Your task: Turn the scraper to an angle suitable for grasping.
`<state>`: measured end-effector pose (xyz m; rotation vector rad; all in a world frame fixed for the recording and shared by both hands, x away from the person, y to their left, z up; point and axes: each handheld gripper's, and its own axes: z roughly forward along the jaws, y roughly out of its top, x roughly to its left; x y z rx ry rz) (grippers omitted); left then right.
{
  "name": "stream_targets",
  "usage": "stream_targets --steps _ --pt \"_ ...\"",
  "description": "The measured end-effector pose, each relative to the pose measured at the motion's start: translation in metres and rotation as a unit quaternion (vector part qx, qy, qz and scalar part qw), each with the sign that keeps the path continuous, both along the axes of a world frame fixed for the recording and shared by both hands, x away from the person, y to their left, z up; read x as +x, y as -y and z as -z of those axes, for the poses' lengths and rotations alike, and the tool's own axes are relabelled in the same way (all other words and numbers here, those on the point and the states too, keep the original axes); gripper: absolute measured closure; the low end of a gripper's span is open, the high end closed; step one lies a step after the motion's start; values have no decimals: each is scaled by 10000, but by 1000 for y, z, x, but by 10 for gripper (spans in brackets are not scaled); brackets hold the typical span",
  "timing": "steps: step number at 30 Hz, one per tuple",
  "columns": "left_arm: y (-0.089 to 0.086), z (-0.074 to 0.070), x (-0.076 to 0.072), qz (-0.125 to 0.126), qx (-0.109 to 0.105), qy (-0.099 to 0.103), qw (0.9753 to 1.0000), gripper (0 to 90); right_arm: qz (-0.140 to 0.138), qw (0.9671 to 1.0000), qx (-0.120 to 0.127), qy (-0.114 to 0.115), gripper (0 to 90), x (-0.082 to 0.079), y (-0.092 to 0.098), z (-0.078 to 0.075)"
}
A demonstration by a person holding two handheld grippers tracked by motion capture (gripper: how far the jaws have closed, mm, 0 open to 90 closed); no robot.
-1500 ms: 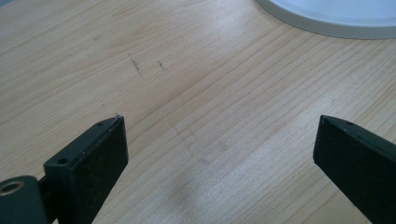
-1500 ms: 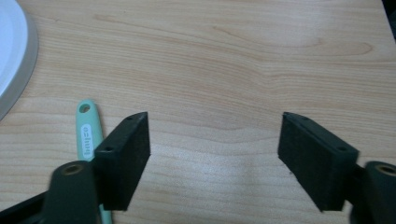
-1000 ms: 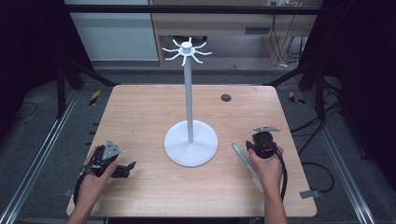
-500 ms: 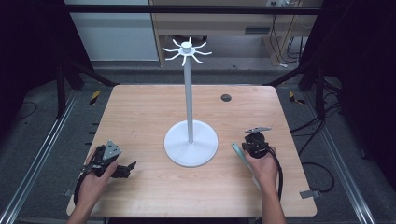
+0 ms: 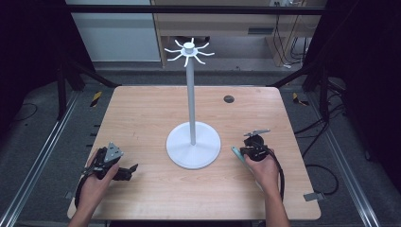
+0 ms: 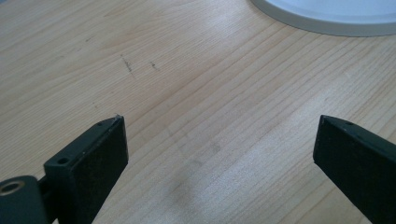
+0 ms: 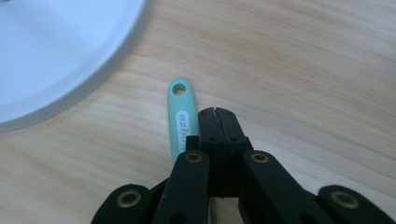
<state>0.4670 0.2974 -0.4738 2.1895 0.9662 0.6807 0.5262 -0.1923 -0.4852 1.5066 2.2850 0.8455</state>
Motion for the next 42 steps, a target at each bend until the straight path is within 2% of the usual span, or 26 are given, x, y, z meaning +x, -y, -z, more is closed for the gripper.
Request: stream_targets --steps 3,6,8,10,13,20,25,28,33,42 --pt "0 1 1 -6 3 -13 10000 29 -275 9996 53 -65 900 -4 -7 -1" --pt "0 1 1 -2 3 -10 10000 29 -402 9992 44 -72 900 -7 -11 -2" --pt "0 0 1 0 5 -12 10000 29 -399 9992 -26 -48 900 -8 -12 -2" --pt "-1 0 0 -11 17 1 10000 29 -398 9992 72 53 900 -9 -12 -7" --pt "-2 1 1 -38 11 -5 10000 29 -479 9987 30 167 900 -12 -16 -16" --pt "-3 0 0 -47 19 3 10000 29 -673 9976 -33 185 877 -13 -25 -29" --pt "-3 1 1 -53 -28 31 10000 29 -725 9972 -45 188 839 -14 -31 -35" --pt "-4 0 0 -54 13 3 10000 29 -811 9965 -65 188 808 -13 -33 -38" --pt "-4 -1 -1 -54 -25 54 10000 28 -784 9967 -191 116 752 -11 -31 -39" --pt "-5 -1 0 -91 -44 40 9999 28 -800 9965 -239 78 681 -6 -26 -44"
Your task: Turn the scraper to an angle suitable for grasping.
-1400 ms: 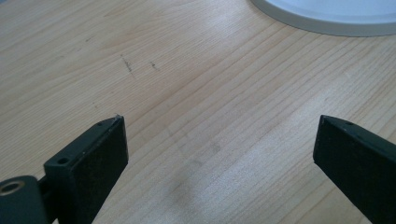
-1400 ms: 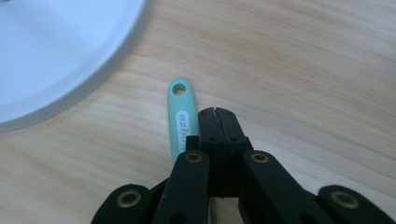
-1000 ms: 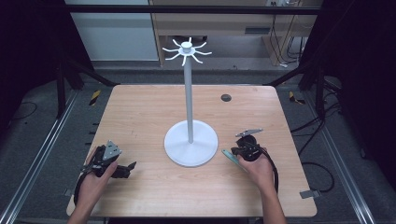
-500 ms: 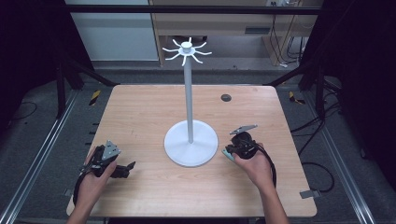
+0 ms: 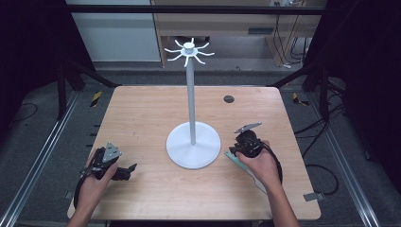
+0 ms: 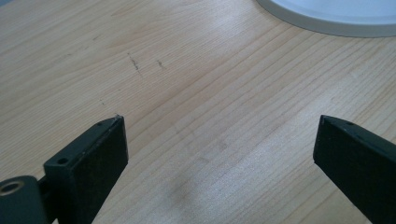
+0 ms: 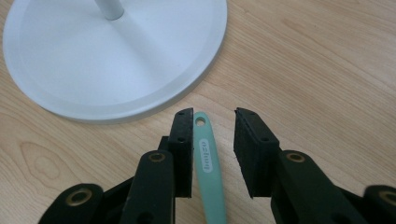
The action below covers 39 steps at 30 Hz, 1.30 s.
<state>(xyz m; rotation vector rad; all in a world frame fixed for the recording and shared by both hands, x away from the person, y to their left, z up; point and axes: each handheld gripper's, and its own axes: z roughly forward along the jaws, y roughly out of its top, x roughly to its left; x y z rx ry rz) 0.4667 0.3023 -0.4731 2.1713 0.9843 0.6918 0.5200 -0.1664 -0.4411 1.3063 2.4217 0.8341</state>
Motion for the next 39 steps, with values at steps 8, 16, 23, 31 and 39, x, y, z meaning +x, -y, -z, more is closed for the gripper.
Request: stream_targets --steps 8,16,23,31,39 --pt "-2 -1 0 -28 -46 16 10000 28 -96 9995 -255 -161 652 2 -4 -2" --pt "-2 -1 0 -24 -37 14 10000 28 -197 9984 -448 -287 614 7 -9 0" --pt "-2 -1 0 -26 -53 24 10000 28 -207 9972 -565 -449 604 10 -12 -1" --pt "-2 -1 1 -88 -47 37 9999 28 -261 9954 -724 -564 592 14 -16 0" --pt "-2 -1 1 -86 -51 31 9999 28 -269 9933 -882 -697 603 18 -21 6"
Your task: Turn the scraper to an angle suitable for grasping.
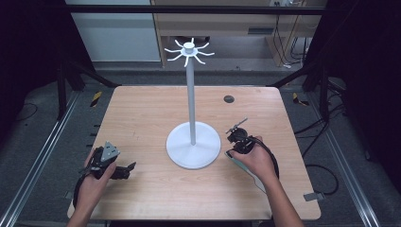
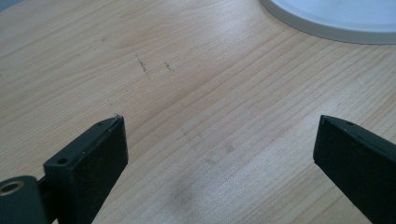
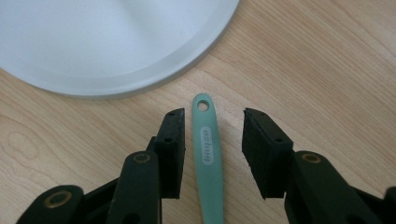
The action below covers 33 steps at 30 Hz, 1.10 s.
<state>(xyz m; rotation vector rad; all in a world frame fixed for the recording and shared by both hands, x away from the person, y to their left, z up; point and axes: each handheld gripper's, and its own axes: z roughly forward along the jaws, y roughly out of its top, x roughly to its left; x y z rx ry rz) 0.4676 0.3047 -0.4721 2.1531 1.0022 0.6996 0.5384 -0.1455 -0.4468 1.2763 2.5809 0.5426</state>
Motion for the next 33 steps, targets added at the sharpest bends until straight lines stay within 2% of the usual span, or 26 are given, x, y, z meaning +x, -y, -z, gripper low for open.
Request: stream_targets --steps 19,33 --pt "-1 0 0 19 -14 -5 10000 28 -116 9992 -169 -347 617 9 -6 15" --pt "-1 0 0 12 -59 -4 10000 28 -164 9974 -291 -635 682 8 -4 19"
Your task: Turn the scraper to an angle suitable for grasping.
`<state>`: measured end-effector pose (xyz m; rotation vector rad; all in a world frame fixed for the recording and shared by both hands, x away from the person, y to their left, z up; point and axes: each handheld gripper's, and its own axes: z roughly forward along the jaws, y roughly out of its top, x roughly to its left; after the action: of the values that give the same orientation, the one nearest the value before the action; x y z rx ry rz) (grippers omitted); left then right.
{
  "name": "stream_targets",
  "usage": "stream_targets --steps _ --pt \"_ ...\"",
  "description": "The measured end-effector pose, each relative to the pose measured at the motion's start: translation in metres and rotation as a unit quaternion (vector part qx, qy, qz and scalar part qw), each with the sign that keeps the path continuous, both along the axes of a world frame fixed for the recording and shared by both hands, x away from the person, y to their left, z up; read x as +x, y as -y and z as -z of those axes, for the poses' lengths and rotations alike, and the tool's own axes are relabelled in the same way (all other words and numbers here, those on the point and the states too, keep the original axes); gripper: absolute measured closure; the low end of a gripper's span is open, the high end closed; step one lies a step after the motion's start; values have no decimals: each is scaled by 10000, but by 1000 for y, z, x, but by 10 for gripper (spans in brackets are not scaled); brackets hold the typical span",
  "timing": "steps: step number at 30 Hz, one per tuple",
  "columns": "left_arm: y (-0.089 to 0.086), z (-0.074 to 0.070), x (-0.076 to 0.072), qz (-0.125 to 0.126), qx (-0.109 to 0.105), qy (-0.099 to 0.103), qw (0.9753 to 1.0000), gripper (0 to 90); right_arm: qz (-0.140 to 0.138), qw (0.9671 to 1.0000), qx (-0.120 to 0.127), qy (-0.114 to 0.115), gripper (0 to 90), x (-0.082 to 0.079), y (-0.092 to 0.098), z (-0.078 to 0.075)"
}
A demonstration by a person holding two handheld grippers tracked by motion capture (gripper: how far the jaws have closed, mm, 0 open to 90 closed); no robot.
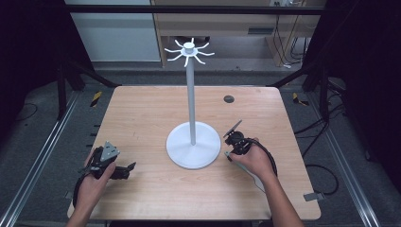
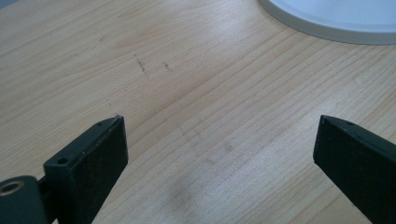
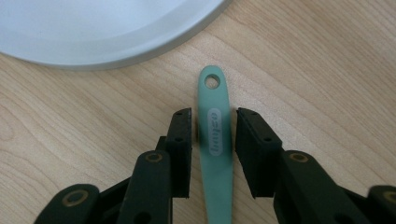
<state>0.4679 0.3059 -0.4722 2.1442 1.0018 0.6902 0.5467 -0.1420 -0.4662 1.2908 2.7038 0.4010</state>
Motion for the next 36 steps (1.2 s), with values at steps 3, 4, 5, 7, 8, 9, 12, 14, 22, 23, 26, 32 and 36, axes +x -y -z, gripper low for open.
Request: stream_targets --steps 3,4,5,7,8,9,12,14,22,23,26,32,36 --pt "0 0 0 15 17 -5 10000 28 -3 10000 -12 -24 707 0 0 0" --pt "0 0 0 17 21 -3 10000 28 -6 10000 -16 -24 710 0 0 1" --pt "0 0 0 22 26 -4 10000 28 -11 10000 -30 -23 719 0 0 1" --pt "0 0 0 26 28 -5 10000 28 23 10000 -40 -40 726 0 0 1" --pt "0 0 0 25 23 -4 10000 28 6 10000 -52 -38 726 1 0 1" --pt "0 0 0 22 22 -6 10000 28 7 10000 -53 -39 726 1 0 1" --pt "0 0 0 16 1 -6 10000 28 -49 9999 -103 7 734 0 -1 1" --pt "0 0 0 14 4 -7 10000 28 -114 9998 -167 74 739 0 -1 1" --pt "0 0 0 36 31 -27 10000 28 164 9987 233 414 742 -8 11 -20" --pt "0 0 0 39 29 -30 10000 28 193 9983 293 461 742 -9 14 -23" --pt "0 0 0 41 43 -42 10000 28 240 9965 439 663 742 -14 19 -34" --pt "1 1 0 49 51 -72 9999 28 339 9898 771 1146 743 -25 29 -60" --pt "2 1 -1 75 35 -69 9999 28 410 9857 927 1346 744 -29 37 -73"
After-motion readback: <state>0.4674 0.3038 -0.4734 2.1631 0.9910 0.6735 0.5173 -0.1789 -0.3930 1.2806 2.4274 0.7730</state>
